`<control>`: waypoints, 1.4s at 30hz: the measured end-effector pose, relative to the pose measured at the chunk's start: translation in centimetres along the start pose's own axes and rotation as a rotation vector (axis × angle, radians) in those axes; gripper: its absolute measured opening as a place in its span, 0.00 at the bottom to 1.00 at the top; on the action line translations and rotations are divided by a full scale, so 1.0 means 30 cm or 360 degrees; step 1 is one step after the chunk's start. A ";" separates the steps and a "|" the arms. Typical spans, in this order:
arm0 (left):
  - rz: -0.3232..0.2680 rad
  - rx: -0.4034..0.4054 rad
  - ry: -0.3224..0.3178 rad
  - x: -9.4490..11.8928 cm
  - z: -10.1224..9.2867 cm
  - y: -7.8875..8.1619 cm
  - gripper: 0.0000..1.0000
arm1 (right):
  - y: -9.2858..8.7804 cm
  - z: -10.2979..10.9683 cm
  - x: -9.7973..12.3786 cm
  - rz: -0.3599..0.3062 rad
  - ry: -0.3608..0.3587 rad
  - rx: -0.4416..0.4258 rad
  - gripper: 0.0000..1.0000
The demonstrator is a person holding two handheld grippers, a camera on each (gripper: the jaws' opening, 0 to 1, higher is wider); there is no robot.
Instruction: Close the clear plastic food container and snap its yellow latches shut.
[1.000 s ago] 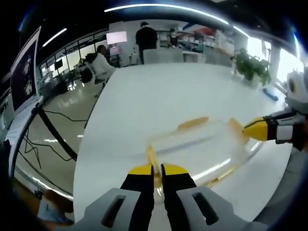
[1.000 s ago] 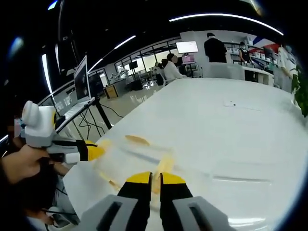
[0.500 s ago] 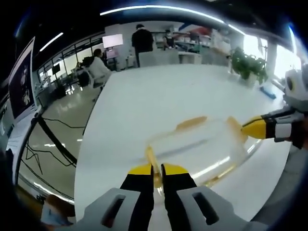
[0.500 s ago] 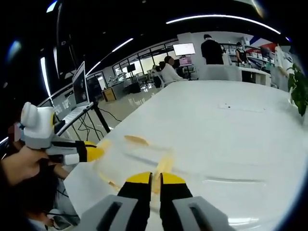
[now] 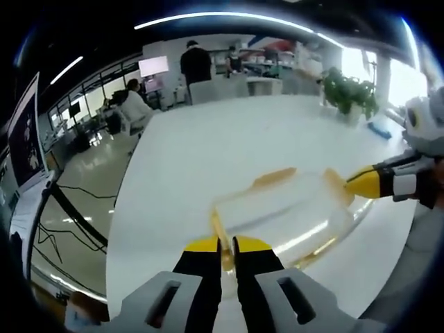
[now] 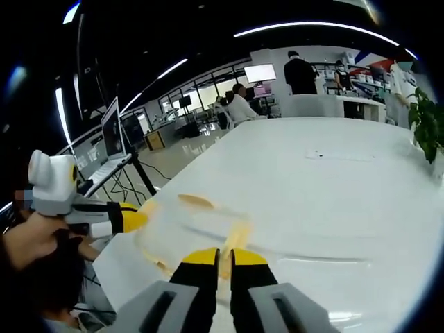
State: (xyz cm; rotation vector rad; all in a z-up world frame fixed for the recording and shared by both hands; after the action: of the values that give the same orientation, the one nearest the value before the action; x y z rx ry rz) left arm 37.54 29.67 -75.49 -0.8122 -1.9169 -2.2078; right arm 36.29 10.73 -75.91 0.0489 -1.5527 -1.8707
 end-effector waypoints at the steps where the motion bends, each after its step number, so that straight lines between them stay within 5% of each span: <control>1: 0.0001 -0.0002 -0.0004 -0.001 -0.006 0.004 0.03 | 0.001 -0.006 0.004 -0.0003 -0.0005 -0.0008 0.01; 17: -0.0002 -0.0051 -0.0056 -0.021 -0.146 0.062 0.03 | 0.033 -0.108 0.095 -0.0047 -0.0069 -0.0037 0.01; 42: -0.0044 -0.0009 -0.0204 -0.100 -0.409 0.115 0.04 | 0.022 -0.362 0.255 -0.0021 -0.0182 -0.0082 0.01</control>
State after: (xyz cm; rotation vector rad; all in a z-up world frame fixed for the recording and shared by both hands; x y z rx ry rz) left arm 37.59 16.62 -74.55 -0.9556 -1.9905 -2.2286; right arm 35.63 -2.55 -75.43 -0.0720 -1.5828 -1.9526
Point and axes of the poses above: the point that each gripper's makers call its tool centre point, and the gripper's own axes: x roughly backward along the fingers, z roughly to its left, y roughly out of its top, the point moved 5 cm from there along x, roughly backward along the fingers, and after that the axes turned 9 degrees about -z, right-handed, at the moved point
